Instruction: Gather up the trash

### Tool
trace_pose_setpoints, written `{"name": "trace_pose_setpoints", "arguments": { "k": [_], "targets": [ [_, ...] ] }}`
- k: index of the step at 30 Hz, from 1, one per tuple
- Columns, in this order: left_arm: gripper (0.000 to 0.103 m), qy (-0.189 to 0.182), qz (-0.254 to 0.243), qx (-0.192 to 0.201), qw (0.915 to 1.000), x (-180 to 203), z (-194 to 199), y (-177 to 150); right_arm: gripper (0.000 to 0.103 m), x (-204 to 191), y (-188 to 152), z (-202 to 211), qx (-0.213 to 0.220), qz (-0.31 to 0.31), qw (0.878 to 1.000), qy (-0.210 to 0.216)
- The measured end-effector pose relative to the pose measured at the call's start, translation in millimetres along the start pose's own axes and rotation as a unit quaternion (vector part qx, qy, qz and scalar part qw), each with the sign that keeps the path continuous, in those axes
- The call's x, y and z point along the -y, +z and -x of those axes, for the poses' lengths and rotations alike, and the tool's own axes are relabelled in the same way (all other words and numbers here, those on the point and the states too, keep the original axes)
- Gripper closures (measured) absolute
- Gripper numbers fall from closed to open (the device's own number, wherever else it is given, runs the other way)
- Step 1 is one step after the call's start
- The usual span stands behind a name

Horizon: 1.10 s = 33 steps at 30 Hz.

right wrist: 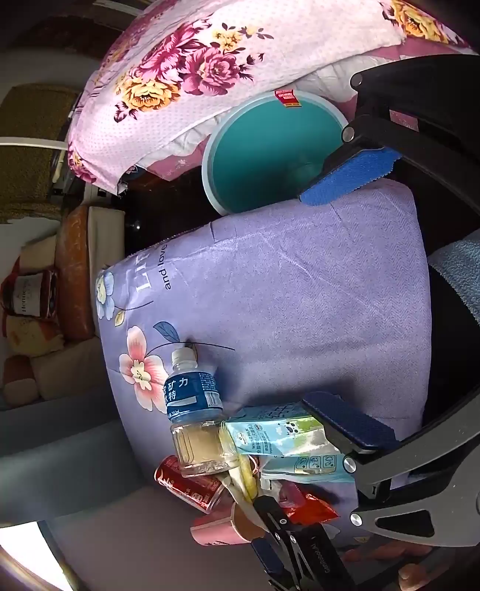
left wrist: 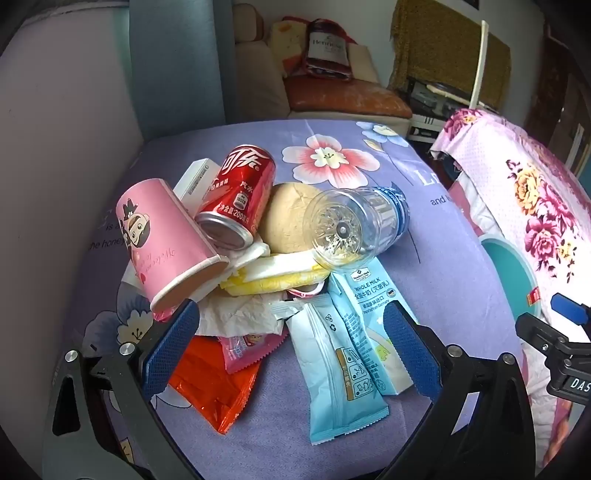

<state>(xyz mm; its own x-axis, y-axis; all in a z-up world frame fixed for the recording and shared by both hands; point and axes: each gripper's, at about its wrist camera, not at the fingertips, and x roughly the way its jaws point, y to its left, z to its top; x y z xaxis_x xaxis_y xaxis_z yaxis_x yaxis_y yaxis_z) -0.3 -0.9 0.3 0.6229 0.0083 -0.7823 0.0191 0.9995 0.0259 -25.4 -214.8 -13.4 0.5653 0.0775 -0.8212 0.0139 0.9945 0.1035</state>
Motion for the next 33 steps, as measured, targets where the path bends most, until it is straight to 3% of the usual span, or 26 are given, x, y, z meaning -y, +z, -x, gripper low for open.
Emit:
{"name": "trace_pose_setpoints", "arguments": {
  "k": [9,33],
  "targets": [
    [0.003,-0.003,0.013,-0.009,0.9999,-7,-2,-4,0.006,-1,2,-1,-0.002,0.005,1.000,-0.020],
    [0.003,-0.009,0.039,-0.025,0.9989,-25,-4,-10,0.006,-8,12,-5,-0.018,0.013,1.000,-0.020]
  ]
}}
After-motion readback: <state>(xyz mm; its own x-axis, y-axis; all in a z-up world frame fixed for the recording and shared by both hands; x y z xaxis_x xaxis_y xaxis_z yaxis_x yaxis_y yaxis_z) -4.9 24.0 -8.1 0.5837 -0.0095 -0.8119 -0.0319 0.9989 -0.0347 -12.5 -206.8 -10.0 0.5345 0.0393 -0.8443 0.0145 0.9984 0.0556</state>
